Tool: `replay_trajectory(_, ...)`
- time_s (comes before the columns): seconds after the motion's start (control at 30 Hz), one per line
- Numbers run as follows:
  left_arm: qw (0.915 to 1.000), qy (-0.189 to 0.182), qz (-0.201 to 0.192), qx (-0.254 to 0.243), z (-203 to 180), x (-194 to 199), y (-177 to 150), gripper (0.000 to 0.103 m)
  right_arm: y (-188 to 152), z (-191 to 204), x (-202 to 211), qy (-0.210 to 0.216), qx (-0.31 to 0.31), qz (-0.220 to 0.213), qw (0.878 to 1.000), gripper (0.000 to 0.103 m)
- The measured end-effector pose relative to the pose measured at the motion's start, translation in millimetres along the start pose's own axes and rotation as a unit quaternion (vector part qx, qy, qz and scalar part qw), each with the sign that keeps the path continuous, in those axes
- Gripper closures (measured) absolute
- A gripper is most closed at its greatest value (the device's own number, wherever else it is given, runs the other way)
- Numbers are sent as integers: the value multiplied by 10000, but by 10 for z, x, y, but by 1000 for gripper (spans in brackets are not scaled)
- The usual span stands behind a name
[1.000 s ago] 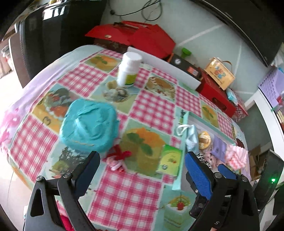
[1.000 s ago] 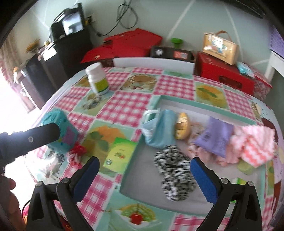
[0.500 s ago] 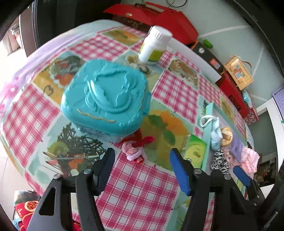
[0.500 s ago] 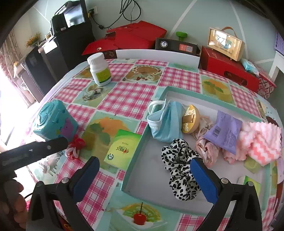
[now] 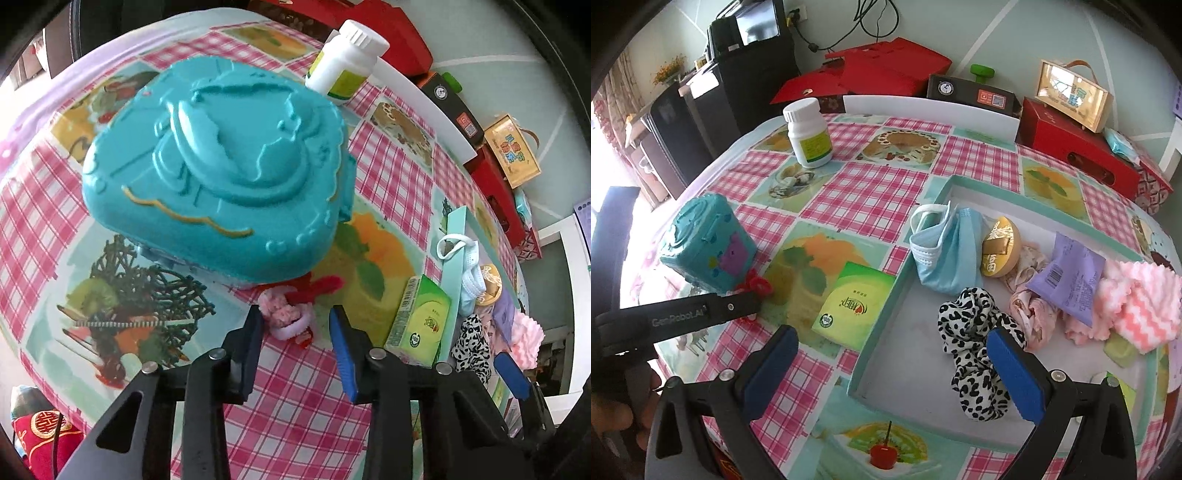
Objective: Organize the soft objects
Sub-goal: 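Grasp the pink toy with red bow with the left gripper while the right approaches the second green tissue pack, then grasp the second green tissue pack with the right gripper while the left holds the pink toy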
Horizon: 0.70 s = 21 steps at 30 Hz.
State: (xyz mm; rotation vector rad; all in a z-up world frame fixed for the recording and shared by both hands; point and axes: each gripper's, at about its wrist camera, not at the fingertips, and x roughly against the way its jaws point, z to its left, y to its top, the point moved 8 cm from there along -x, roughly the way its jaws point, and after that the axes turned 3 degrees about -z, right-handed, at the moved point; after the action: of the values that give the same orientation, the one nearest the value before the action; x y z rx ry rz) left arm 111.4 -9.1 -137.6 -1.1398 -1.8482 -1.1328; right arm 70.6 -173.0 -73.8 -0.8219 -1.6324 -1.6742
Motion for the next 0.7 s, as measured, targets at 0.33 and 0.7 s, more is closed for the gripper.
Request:
replay_trajectory(0.33, 9999, -121, 4, 18, -24, -46, 6, 81, -12, 1, -23, -36, 70, 28, 10000, 0)
replay_trajectory(0.7, 9993, -377, 77, 35, -61, -4, -25, 82, 36, -34, -38, -71, 296, -49, 9995, 0)
